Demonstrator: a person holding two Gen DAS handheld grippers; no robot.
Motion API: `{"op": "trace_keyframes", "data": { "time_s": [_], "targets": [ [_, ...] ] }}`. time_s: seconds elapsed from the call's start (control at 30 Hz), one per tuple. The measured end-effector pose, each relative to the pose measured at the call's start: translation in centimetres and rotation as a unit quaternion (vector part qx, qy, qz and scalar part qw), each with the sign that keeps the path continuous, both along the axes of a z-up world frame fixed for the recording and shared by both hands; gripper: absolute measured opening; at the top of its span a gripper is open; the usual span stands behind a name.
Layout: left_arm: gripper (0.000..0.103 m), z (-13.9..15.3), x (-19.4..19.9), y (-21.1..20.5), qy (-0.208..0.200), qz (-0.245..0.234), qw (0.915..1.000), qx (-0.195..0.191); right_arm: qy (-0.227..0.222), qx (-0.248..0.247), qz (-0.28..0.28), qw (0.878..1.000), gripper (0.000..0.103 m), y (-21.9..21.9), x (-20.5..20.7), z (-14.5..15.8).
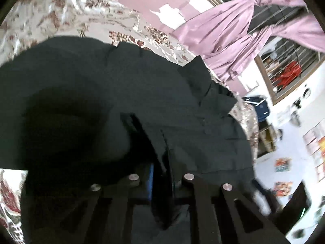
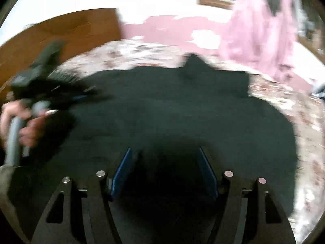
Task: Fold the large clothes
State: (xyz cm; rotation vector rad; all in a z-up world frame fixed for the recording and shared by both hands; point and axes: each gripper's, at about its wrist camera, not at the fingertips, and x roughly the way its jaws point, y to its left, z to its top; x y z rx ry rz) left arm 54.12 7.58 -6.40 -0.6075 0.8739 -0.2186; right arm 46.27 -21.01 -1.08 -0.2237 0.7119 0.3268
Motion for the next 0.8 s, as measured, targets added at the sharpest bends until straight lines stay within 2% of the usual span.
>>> {"op": "trace_keyframes", "data": {
  "time_s": [0.07, 0.17, 0.27, 0.33, 0.4, 0.43, 0.53, 0.6, 0.63, 0.67, 0.73, 0.77, 0.8],
  "targets": [
    [0.010, 0.0, -0.2, -0.4, -0.007, 0.003, 0.9991, 0.041, 0.000, -0.002, -0.052, 0.999, 0.060, -2.6, 1.5, 0.0],
    [0.010, 0.0, -0.2, -1.1, -0.019, 0.006, 0.9950, 0.098, 0.022, -0.001, -0.137, 0.990, 0.060, -6.4, 4.0, -1.6],
    [0.011, -0.4, 0.4, -0.9, -0.015, 0.010, 0.9949, 0.099, 0.066, 0.023, -0.176, 0.982, 0.059, -8.9, 5.6, -4.6],
    [0.012, -0.6, 0.5, -0.4, -0.013, 0.014, 0.9961, 0.086, 0.067, 0.029, -0.176, 0.982, 0.059, -9.0, 5.5, -5.6],
    [0.014, -0.7, 0.1, 0.4, -0.016, 0.020, 0.9985, 0.049, 0.062, 0.013, -0.175, 0.983, 0.059, -8.3, 5.2, -5.9],
    [0.014, -0.8, -0.4, 1.6, -0.014, 0.025, 0.9996, 0.006, 0.063, 0.010, -0.174, 0.983, 0.059, -8.1, 5.7, -6.0],
    [0.017, -1.0, -1.9, 4.4, -0.008, 0.054, 0.9971, -0.053, 0.064, 0.010, -0.175, 0.982, 0.064, -7.6, 5.7, -5.4],
    [0.027, -0.9, -3.1, 6.2, -0.010, 0.068, 0.9954, -0.067, 0.060, 0.021, -0.170, 0.983, 0.077, -7.1, 6.4, -4.4],
    [0.030, -0.7, -3.8, 7.1, -0.010, 0.076, 0.9945, -0.072, 0.058, 0.030, -0.165, 0.984, 0.078, -7.5, 6.3, -3.9],
    [0.037, -0.6, -4.4, 7.8, -0.010, 0.080, 0.9938, -0.077, 0.054, 0.040, -0.155, 0.986, 0.079, -7.0, 6.1, -3.3],
    [0.067, -0.5, -5.9, 9.8, -0.005, 0.091, 0.9917, -0.091, 0.044, 0.055, -0.135, 0.988, 0.087, -5.7, 5.6, -2.4],
    [0.089, -0.4, -6.7, 10.7, -0.013, 0.100, 0.9899, -0.100, 0.040, 0.063, -0.124, 0.989, 0.094, -4.7, 5.4, -2.0],
    [0.096, -0.2, -7.6, 11.7, -0.017, 0.121, 0.9873, -0.102, 0.038, 0.071, -0.110, 0.991, 0.095, -3.6, 5.3, -1.7]
  ]
}}
